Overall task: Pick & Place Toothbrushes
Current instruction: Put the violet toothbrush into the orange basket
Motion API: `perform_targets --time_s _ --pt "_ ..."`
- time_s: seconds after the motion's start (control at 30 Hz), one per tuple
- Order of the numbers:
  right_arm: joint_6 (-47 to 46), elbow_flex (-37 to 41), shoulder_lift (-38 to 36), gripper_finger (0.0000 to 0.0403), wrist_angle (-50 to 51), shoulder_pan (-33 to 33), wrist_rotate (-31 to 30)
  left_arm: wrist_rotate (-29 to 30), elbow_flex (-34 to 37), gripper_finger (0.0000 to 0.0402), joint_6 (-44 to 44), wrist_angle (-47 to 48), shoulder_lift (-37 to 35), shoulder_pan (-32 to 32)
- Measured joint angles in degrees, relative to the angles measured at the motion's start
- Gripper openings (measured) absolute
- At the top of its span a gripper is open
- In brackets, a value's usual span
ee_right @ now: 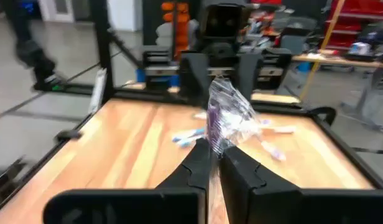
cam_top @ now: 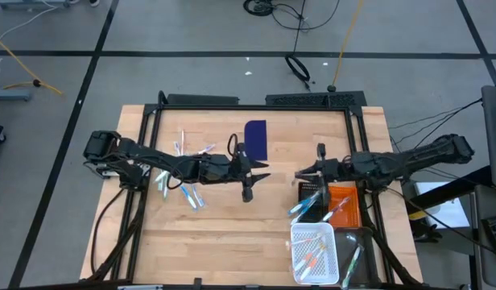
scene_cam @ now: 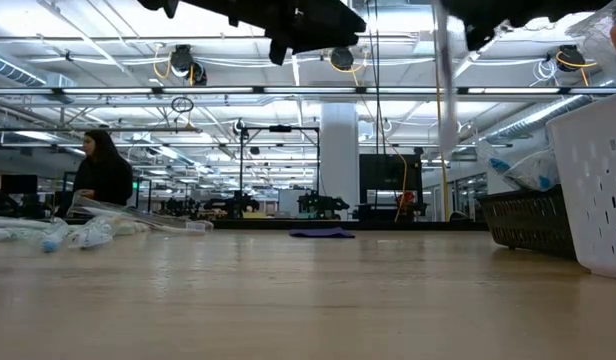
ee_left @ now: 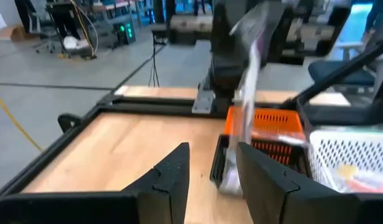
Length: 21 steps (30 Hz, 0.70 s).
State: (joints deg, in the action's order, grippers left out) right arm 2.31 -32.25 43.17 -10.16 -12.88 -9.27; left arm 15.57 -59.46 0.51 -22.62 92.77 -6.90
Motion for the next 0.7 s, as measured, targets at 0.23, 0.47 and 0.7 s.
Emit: perform_targets --time_s 0.23,0.47,0.7 --pt "-3.6 0.0 -11.2 0.0009 13.7 -7.0 -0.1 0.0 0.0 0.0134 0.0 0.9 0.1 0.0" --pt "-8.1 -1.0 -18.8 0.0009 27.9 -12.4 -2.6 0.0 0.0 0.0134 0.0 0.8 0.2 0.0" --pt "-10.7 -7.9 -19.5 0.0009 42.4 -15.8 -2.9 0.0 0.0 0.0134 0.0 0.6 0.2 0.0"
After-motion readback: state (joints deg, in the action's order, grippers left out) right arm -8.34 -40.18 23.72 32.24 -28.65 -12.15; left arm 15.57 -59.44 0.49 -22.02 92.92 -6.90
